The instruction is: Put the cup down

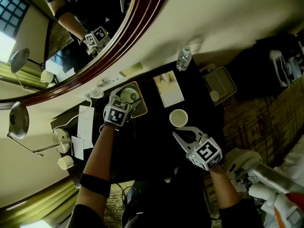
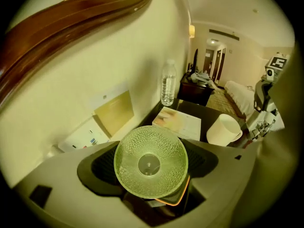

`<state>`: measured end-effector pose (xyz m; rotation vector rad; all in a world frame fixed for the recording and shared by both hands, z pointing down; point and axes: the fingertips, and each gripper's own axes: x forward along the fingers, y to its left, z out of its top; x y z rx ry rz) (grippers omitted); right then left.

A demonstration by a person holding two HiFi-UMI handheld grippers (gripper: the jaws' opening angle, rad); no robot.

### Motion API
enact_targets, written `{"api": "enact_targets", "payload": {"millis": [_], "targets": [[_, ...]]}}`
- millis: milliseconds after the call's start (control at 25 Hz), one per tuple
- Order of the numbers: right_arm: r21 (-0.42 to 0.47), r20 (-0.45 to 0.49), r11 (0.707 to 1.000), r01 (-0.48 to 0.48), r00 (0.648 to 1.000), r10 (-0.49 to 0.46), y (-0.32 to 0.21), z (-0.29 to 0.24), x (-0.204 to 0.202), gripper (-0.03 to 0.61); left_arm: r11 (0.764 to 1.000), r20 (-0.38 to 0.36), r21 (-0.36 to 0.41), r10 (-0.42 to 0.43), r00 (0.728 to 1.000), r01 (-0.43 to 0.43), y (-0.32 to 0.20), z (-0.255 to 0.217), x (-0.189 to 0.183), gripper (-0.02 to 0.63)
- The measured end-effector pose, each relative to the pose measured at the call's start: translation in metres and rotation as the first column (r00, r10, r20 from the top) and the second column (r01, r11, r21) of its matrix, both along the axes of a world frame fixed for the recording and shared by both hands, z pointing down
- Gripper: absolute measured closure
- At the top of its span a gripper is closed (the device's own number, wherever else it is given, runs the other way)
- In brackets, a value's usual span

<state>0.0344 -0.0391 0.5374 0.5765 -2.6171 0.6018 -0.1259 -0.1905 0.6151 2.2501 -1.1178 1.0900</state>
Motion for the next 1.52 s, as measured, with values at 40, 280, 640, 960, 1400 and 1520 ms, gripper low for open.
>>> {"api": "enact_targets", "payload": {"millis": [40,280,640,960,1400,1520], "targets": [[0.001,0.005,1.000,0.010,1.000,-0.010,0.001,0.001,-0.005,0.577,1.000,-0.002,-0.004,-0.008,1.000,0.008,-0.004,0.003,-0.003,0.222],[-0.011,0.004,0.997,0.072,0.997,-0.072,0.009,0.005,-0.028,0.577,0.999,-0.010,-0.012,-0.042,0.999,0.042,-0.024,0.018,-0.016,0.222],[-0.004,-0.009,0.996,0.084,0.996,-0.084,0.011,0.014,-0.030,0.577,0.998,-0.029,0.021,-0.066,0.997,0.066,-0.039,0.033,-0.024,0.221],[-0.012,-0.013,0.998,0.054,0.998,-0.054,0.008,0.014,-0.022,0.578,0.992,-0.035,0.096,-0.074,0.997,0.077,-0.047,0.044,-0.035,0.162],[-0.019,-0.023,0.999,0.032,0.999,-0.032,0.015,0.015,-0.013,0.578,0.974,-0.050,0.166,-0.146,0.988,0.153,-0.025,-0.028,-0.031,0.133],[-0.026,-0.037,0.999,0.024,0.999,-0.025,0.017,0.009,-0.010,0.578,0.972,-0.077,0.174,-0.149,0.986,0.160,-0.003,-0.051,-0.027,0.143]]}}
